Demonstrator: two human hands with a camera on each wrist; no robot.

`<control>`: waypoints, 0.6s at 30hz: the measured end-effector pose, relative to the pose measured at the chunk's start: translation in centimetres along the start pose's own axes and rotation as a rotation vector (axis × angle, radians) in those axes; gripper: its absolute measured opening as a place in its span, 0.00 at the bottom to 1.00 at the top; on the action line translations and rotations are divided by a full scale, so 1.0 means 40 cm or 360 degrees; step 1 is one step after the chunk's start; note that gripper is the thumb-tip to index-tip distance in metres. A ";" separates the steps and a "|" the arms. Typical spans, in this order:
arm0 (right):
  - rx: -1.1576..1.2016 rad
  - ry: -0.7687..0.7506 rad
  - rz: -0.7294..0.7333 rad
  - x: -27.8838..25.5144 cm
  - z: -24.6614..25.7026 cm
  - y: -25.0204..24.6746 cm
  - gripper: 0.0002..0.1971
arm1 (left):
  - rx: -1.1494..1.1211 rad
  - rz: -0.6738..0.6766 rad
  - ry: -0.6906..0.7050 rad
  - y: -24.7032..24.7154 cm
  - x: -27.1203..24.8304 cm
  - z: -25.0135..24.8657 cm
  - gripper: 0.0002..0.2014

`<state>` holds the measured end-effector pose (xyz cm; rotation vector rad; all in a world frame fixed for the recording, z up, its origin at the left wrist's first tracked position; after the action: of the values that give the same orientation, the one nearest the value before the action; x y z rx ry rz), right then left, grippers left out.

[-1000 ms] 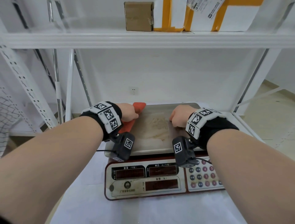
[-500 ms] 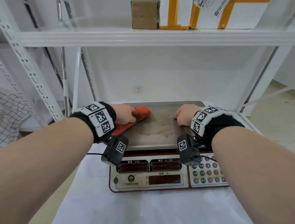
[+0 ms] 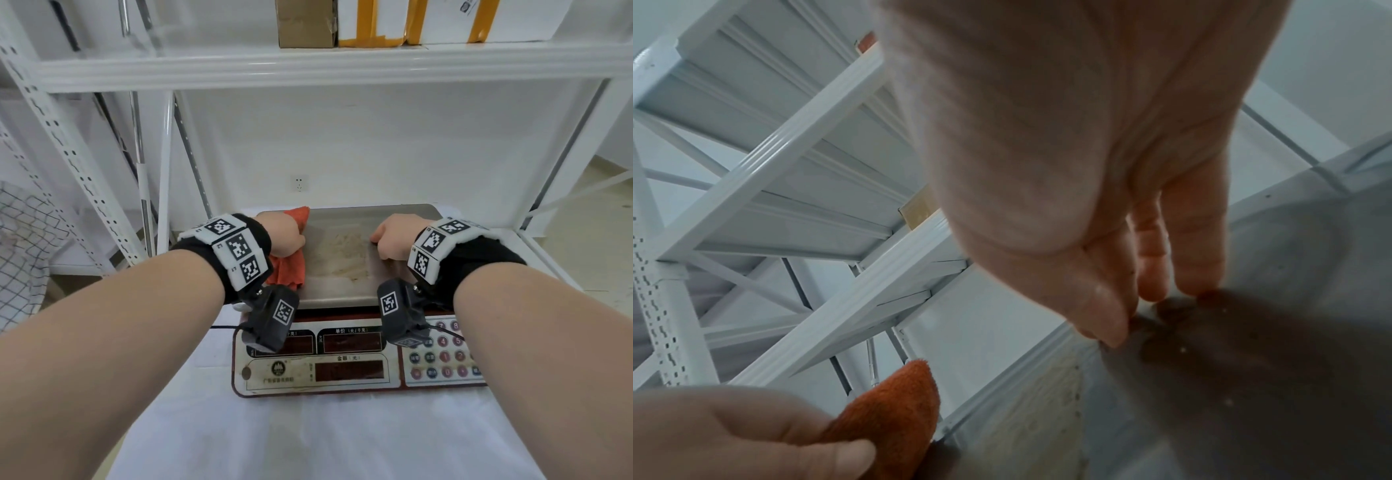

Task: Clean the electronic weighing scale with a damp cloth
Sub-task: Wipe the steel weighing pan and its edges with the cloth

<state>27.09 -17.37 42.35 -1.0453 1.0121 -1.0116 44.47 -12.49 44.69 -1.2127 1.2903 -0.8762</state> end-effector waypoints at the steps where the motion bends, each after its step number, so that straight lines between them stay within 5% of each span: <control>1: -0.0025 -0.0007 0.0011 -0.003 0.002 -0.001 0.20 | -0.0048 0.0029 0.0021 0.005 0.010 -0.015 0.18; 5: -0.0248 -0.0003 0.0150 -0.017 0.010 -0.015 0.19 | -0.0428 0.0246 0.0138 0.043 0.023 -0.101 0.14; 11: -0.0294 -0.0044 0.0190 -0.026 0.002 -0.015 0.20 | -0.0355 0.0320 0.0187 0.041 0.019 -0.107 0.10; 18: 0.0081 -0.0007 0.0152 -0.004 -0.016 -0.006 0.19 | -0.0402 0.0164 -0.0112 0.010 -0.005 0.015 0.13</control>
<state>26.41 -17.37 42.51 -0.9482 1.0181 -0.9517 44.98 -12.13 44.28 -1.3472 1.4236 -0.6038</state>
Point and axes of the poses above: each hand's wrist, its own x-axis towards the middle knuckle, its own y-axis out of the palm, z = x × y, the point moved 4 cm from there along x, towards the middle knuckle, and after that the axes turned 8 degrees about -x, right-handed, at the moved point
